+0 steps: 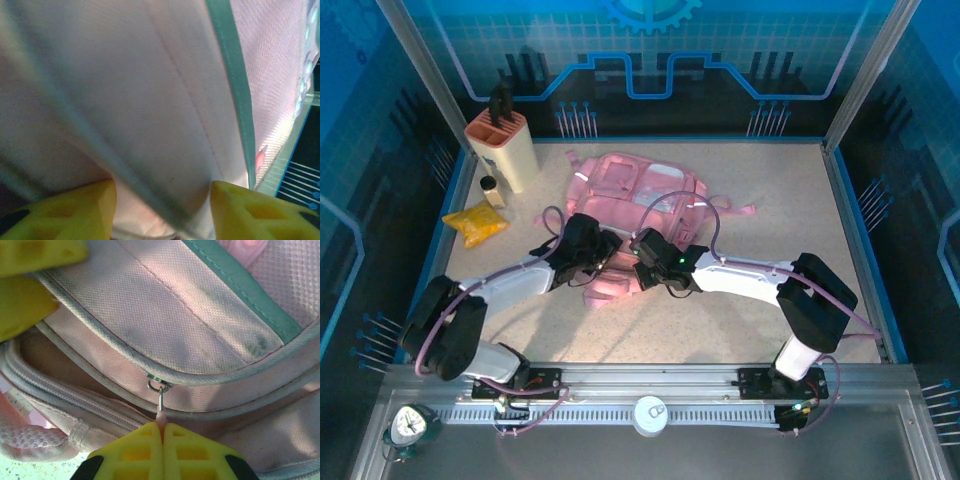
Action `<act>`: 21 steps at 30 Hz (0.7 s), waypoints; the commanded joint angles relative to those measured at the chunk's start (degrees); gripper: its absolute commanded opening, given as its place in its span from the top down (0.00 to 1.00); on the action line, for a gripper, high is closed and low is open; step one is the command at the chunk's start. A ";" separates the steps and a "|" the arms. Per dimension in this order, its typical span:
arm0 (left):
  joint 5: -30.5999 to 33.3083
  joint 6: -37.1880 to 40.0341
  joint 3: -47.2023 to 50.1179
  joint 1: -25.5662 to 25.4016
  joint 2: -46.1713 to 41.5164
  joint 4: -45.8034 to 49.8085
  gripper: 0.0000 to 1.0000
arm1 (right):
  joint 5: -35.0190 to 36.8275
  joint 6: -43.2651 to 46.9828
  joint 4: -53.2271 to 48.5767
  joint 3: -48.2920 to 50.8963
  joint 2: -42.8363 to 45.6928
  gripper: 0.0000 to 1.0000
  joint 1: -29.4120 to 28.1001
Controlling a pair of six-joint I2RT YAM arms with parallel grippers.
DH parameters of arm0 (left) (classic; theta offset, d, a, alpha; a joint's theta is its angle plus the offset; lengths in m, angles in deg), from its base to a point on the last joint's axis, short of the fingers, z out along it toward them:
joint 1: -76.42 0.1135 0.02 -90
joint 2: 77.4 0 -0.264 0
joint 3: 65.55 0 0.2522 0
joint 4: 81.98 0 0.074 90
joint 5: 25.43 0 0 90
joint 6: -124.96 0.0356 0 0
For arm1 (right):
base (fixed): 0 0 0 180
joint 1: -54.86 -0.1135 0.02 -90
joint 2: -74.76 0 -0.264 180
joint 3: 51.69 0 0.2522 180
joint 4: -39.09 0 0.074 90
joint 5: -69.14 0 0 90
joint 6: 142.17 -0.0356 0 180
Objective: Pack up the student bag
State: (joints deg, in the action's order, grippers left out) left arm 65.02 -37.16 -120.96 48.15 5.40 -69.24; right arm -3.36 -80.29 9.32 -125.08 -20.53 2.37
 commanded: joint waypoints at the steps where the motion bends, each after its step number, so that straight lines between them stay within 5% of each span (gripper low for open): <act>1: 3.33 -1.77 -3.27 -0.90 2.80 -1.69 0.61 | 2.24 -0.32 -2.14 -0.07 0.08 1.00 -0.42; 7: 7.98 4.26 -5.39 0.52 1.92 5.10 1.00 | 6.92 1.52 -4.95 0.34 1.19 1.00 1.03; 17: 1.24 16.45 -4.02 10.24 -2.35 11.51 1.00 | 11.03 6.25 -4.21 2.32 2.33 1.00 14.67; 21: -4.07 18.16 -5.91 10.61 0.74 9.88 1.00 | 9.71 8.75 -0.43 -0.30 1.62 1.00 15.28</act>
State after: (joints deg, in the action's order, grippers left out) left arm 62.59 -23.30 -125.13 58.31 5.18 -60.69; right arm 4.96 -74.39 8.29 -122.94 -18.28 18.46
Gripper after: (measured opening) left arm 0.064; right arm 0.057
